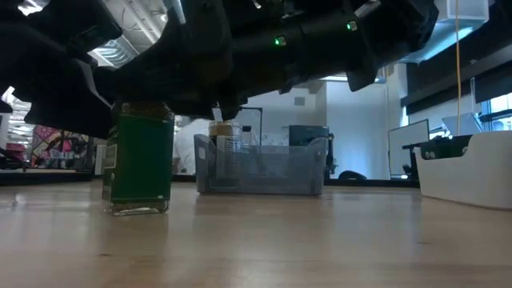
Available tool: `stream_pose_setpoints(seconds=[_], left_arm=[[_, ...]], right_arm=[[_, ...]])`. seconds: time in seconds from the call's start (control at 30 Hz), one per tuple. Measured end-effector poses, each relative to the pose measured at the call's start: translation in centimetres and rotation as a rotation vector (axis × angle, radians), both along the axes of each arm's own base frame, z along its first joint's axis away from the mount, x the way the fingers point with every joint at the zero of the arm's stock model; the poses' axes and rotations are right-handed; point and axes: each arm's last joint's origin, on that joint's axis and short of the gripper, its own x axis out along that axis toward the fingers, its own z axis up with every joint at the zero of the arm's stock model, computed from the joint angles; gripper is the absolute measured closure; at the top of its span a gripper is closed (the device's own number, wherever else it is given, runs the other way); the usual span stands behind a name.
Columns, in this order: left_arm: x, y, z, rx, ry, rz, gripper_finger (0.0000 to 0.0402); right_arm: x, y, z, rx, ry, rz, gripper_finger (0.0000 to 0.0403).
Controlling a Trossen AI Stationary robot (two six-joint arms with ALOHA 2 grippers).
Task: Sort spices by type
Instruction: Put the center green seasoning bottle into the bottom black bin
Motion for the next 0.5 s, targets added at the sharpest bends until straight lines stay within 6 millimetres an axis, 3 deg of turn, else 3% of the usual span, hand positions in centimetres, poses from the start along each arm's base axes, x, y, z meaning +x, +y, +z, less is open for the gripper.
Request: stream_pose_setpoints(seconds=[0.07,0.2,0.33,0.5], left_arm=[[-0.1,-0.1,0.0,-0.003,-0.001,-0.004,0.0117],[-0.4,-0.5,0.0,0.005,0.004,-0.028,0.0117],[-0.8,-1.1,0.0,0.008,0.006,-0.060,0.0117],[-0.9,-1.3,0.0,0.011,0.006,-0.073,0.0117]], right_arm=[[0.0,0.0,0.0,-0.007,0.001,0.002,0.0198],[-0.5,0.6,0.9,-0.059,0.013,0.027,0.0198],[-2.0,1.7,4.5,-0.129,0.021,0.013,0.0198],[-5.5,4.4,8.5,-0.200,0.084,0.005,0.0198]])
